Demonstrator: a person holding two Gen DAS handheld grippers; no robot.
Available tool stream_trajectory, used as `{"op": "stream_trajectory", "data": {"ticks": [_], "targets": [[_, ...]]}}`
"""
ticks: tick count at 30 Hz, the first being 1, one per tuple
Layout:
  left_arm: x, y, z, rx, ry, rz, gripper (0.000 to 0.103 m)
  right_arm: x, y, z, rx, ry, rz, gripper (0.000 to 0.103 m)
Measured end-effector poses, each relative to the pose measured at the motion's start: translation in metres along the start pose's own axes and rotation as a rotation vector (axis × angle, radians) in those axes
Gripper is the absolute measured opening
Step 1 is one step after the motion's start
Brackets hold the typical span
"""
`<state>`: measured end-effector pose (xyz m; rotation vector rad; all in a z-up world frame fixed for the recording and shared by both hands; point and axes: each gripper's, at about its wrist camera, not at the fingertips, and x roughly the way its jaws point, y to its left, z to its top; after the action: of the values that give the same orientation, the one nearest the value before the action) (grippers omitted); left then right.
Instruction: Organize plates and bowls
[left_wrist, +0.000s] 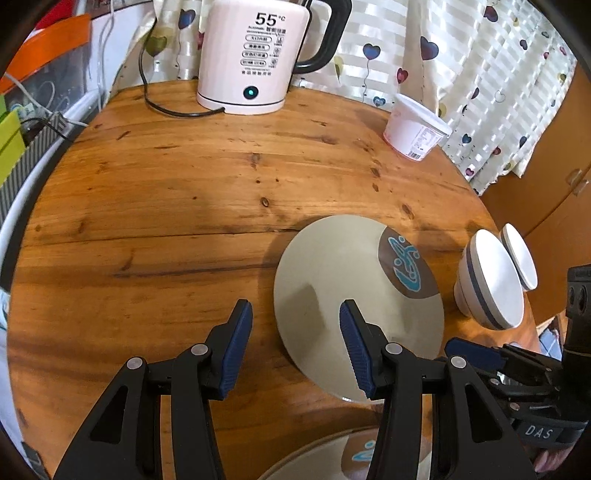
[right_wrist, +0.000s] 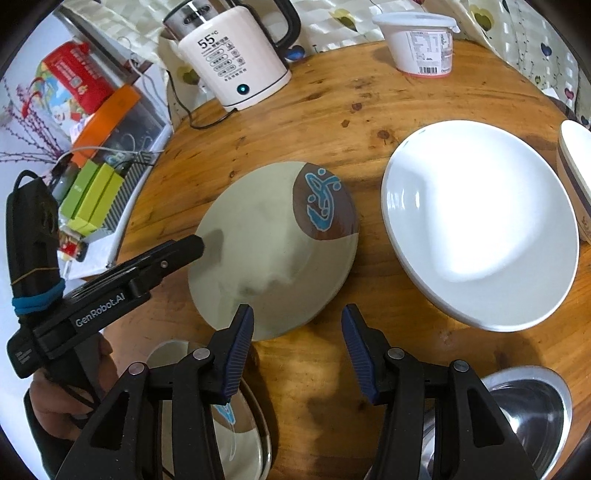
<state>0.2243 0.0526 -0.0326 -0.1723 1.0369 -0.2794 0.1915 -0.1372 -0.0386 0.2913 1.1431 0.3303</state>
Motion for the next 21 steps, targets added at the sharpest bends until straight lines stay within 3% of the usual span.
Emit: {"op": "stream_trajectory", "data": {"ticks": [8,15,21], "targets": [[0.011,0.002,0.003,0.008,0.01,-0.012,0.05,0.008,-0.001,0.007,0.006,0.007,-0.021,0.047],[0.019,0.003,0.006,0.018,0.028,-0.019,0.033,0.017,-0.002,0.009,0.016,0.019,-0.038,0.039],[0.022,0.002,0.006,0.023,0.028,-0.022,0.029,0.019,-0.003,0.011,0.02,0.008,-0.045,0.032]]}}
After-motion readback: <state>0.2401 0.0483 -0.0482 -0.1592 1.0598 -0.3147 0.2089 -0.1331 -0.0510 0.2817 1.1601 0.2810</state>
